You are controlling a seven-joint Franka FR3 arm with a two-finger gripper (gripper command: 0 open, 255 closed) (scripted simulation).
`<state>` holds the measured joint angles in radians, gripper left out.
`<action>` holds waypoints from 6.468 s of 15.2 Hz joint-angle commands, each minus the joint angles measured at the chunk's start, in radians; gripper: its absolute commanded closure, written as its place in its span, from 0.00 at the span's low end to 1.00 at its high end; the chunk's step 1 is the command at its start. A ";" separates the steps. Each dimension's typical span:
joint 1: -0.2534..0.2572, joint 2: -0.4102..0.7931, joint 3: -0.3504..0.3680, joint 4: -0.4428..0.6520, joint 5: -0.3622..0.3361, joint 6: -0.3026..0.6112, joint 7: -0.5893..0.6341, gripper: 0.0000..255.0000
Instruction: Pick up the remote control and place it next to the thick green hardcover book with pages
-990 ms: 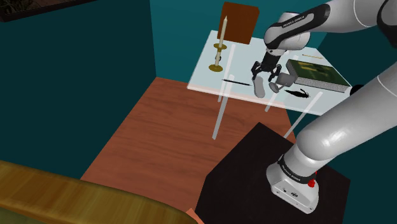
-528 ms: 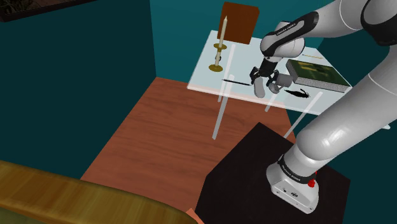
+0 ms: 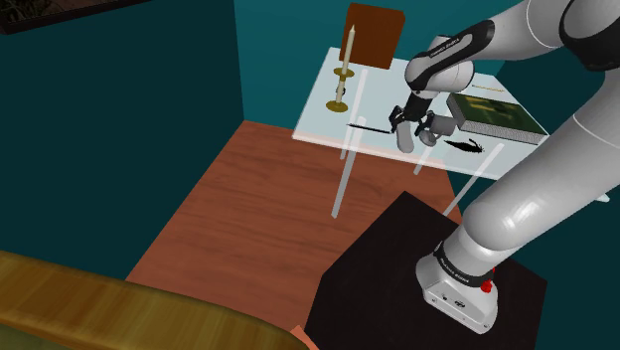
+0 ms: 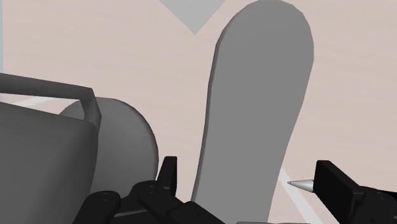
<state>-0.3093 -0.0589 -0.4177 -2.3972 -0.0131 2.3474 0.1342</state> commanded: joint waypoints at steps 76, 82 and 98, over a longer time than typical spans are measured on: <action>-0.376 0.889 -0.022 1.331 0.357 -0.523 -0.364 1.00; -0.374 0.895 -0.020 1.311 0.360 -0.497 -0.367 1.00; -0.393 0.881 -0.025 1.418 0.350 -0.614 -0.352 0.00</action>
<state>-0.7001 0.8228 -0.4427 -0.9853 0.3370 1.7418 -0.2181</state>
